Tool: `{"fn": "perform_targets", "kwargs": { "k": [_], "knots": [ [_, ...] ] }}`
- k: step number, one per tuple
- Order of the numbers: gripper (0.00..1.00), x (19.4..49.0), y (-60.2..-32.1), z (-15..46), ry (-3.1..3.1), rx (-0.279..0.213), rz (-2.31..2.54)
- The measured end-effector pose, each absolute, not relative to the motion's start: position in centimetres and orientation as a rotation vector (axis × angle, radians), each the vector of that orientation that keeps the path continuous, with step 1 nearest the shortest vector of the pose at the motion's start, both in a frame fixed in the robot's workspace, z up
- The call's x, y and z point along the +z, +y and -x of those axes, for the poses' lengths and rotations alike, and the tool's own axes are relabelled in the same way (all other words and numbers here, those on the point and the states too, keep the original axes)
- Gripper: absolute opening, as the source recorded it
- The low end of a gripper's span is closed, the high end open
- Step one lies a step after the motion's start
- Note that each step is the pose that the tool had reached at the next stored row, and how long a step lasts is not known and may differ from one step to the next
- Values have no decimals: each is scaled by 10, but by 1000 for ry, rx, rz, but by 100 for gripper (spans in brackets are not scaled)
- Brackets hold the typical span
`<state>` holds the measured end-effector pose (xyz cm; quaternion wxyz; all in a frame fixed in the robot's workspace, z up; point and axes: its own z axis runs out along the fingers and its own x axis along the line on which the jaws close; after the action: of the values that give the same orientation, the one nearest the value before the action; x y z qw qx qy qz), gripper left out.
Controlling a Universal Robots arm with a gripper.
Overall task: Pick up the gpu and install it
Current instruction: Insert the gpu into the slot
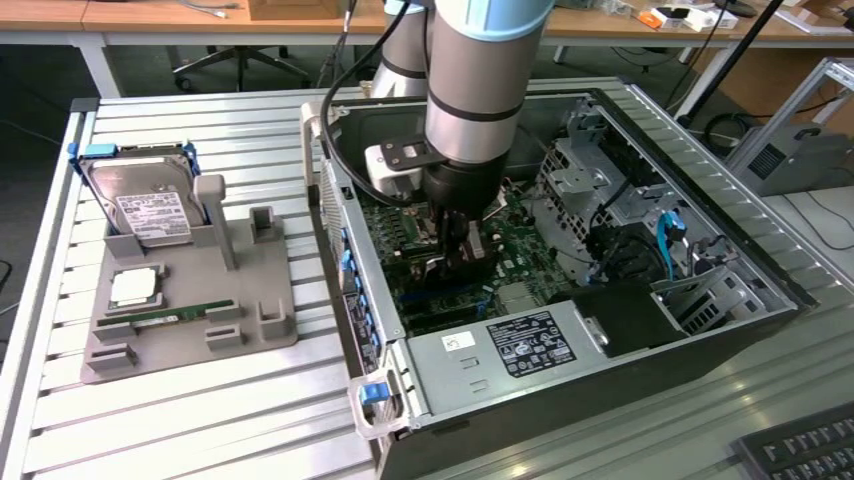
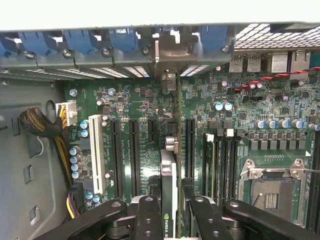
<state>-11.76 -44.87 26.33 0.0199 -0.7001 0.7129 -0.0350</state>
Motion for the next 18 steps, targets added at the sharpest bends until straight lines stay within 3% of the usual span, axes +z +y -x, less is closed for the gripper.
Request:
{"fn": "perform_targets", "kwargs": {
  "k": [15, 16, 18],
  "knots": [
    [27, 262, -449, 118, 2212, -108, 2172],
    [28, 262, -449, 118, 2211, -108, 2172],
    [40, 262, -449, 118, 2212, -108, 2172]
  ]
}}
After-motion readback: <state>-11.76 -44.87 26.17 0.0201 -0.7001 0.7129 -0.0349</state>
